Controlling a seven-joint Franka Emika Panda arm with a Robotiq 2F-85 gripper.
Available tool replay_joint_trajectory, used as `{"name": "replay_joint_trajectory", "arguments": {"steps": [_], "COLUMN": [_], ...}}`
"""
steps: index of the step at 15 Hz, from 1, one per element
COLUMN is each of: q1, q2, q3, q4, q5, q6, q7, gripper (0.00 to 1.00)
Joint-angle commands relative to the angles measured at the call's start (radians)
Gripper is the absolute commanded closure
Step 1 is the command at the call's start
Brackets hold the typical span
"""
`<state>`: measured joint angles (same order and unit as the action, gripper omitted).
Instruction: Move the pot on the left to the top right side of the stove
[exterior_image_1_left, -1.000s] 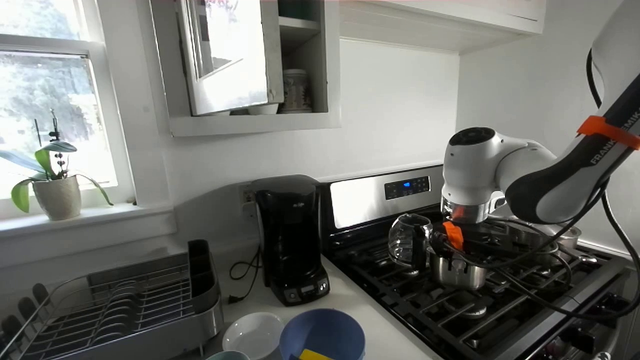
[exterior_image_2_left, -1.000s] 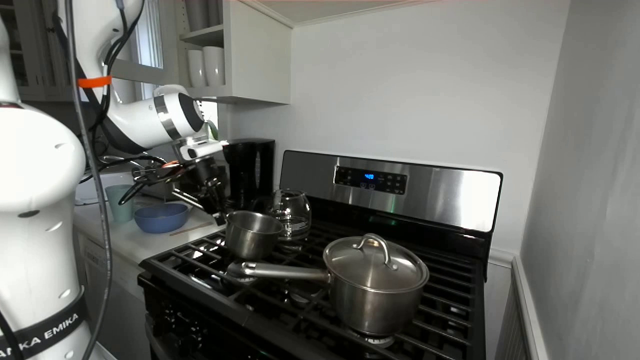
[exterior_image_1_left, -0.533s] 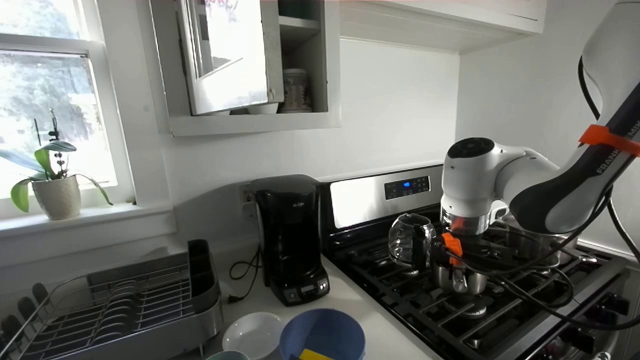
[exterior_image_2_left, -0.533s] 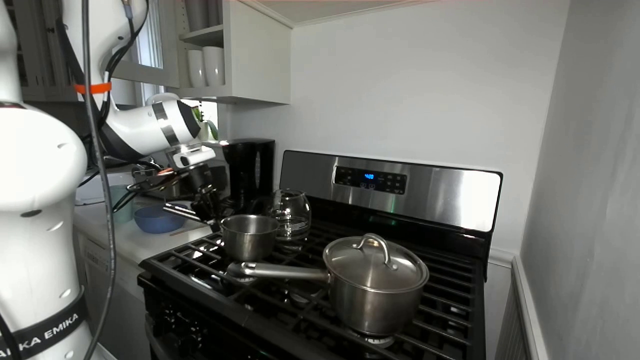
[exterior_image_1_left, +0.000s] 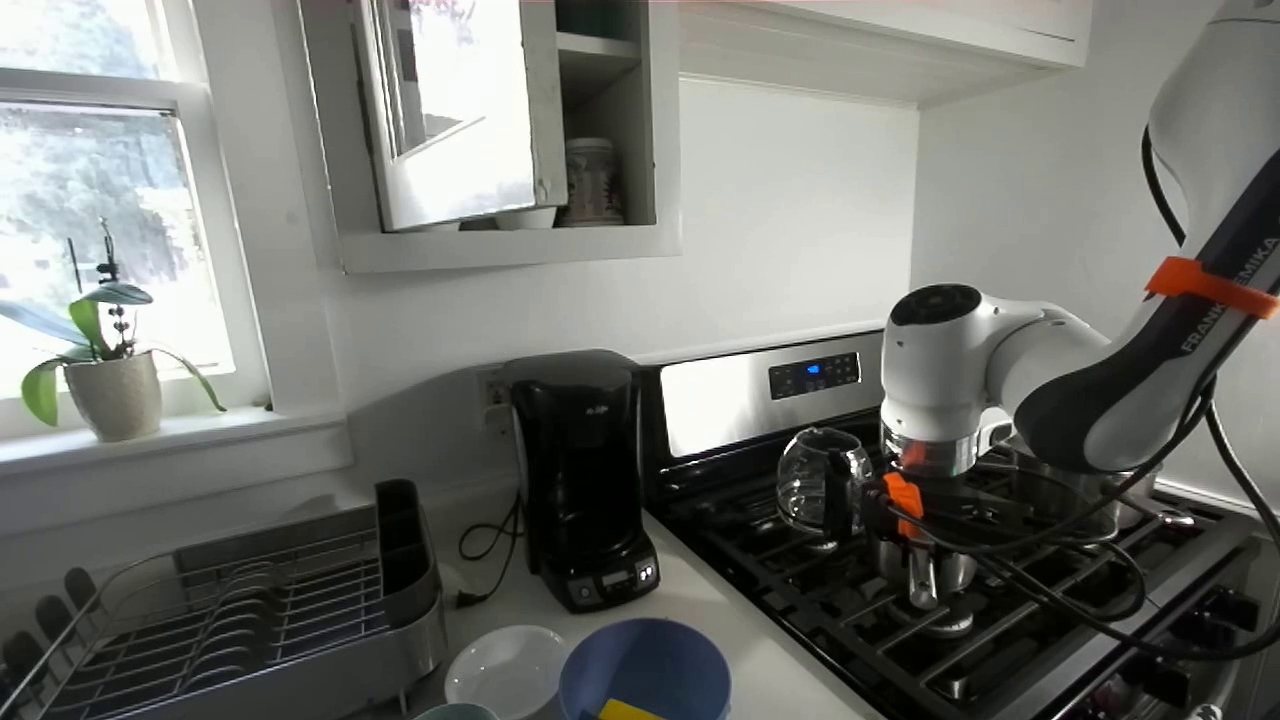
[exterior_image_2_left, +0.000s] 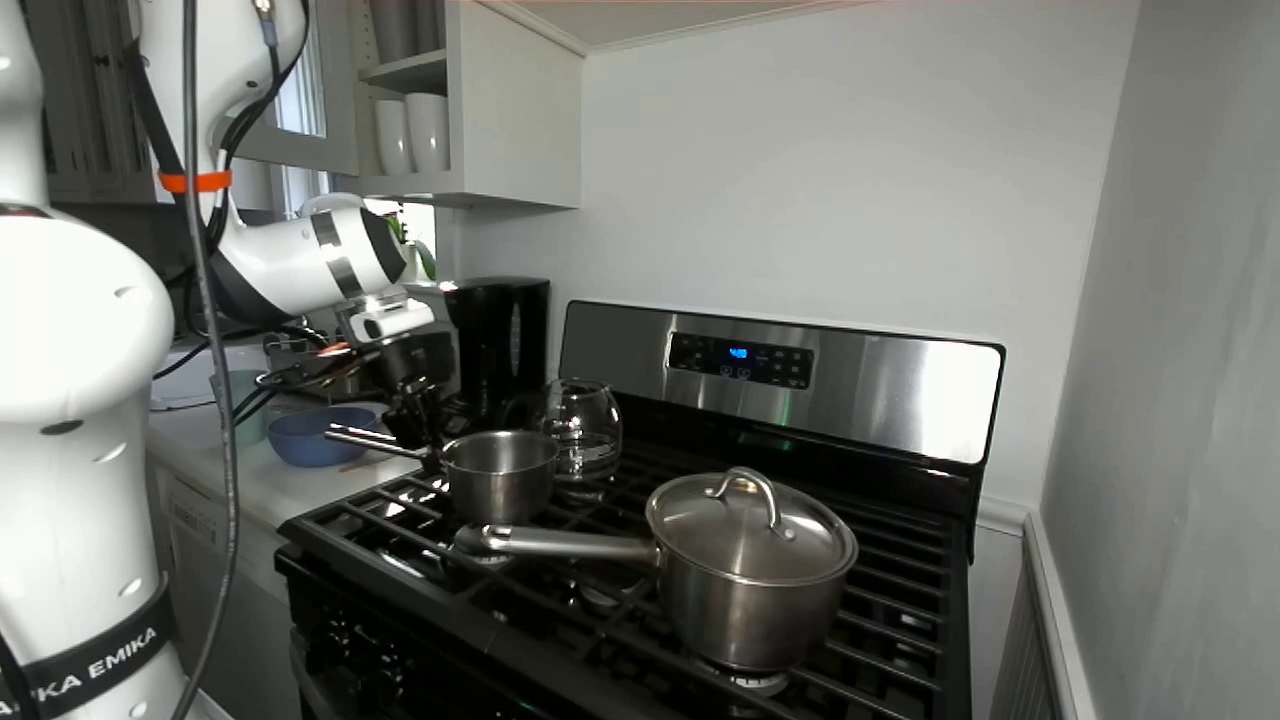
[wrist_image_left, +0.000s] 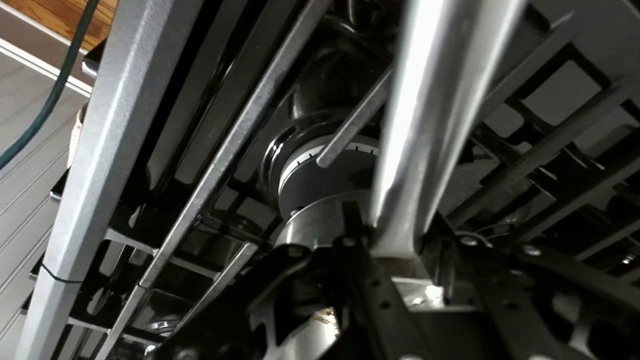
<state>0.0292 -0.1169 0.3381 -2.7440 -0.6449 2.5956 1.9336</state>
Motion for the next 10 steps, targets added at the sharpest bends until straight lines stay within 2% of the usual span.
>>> {"name": "replay_joint_trajectory", "arguments": {"steps": [1, 8, 10], "q1": [-0.029, -0.047, -0.03], "q2": [0.036, 0.028, 0.023], "q3": [-0.034, -0.104, -0.153], "q4": [0.0, 0.0, 0.0], "q5": [-0.027, -0.012, -0.001], "q6": [-0.003, 0.018, 0.025], "q7": [0.03, -0.055, -0.107], "gripper": [0.92, 0.92, 0.92]}}
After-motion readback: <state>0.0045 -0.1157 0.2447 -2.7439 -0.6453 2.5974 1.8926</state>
